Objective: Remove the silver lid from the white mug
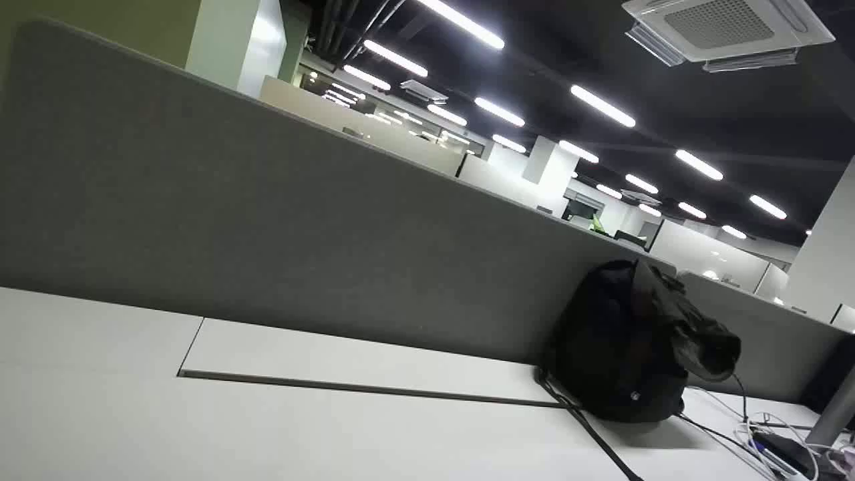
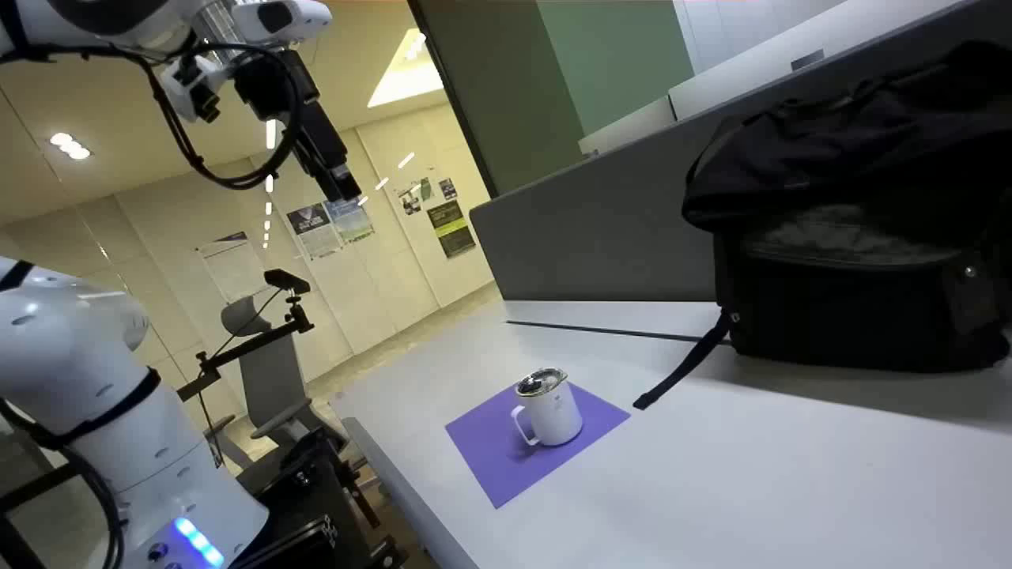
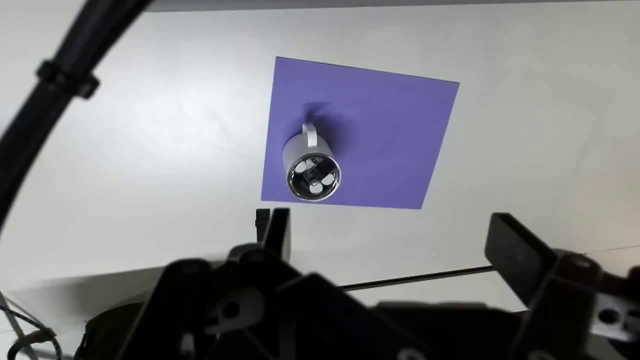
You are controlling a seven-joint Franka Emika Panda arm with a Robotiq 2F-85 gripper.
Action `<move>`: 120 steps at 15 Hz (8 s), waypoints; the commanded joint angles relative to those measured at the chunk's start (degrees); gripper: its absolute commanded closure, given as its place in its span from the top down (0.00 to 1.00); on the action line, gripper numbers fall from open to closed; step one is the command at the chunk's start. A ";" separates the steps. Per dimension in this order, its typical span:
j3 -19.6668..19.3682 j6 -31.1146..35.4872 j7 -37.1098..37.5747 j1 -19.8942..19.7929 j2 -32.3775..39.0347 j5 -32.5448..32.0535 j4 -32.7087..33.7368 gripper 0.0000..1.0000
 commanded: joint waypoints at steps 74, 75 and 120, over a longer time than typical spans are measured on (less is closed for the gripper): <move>15.45 60.81 -15.33 -1.74 61.70 -5.55 1.86 0.00; 15.80 60.79 -15.16 -1.96 61.89 -5.58 1.91 0.00; 17.35 41.78 -33.95 -9.62 40.30 15.10 1.91 0.75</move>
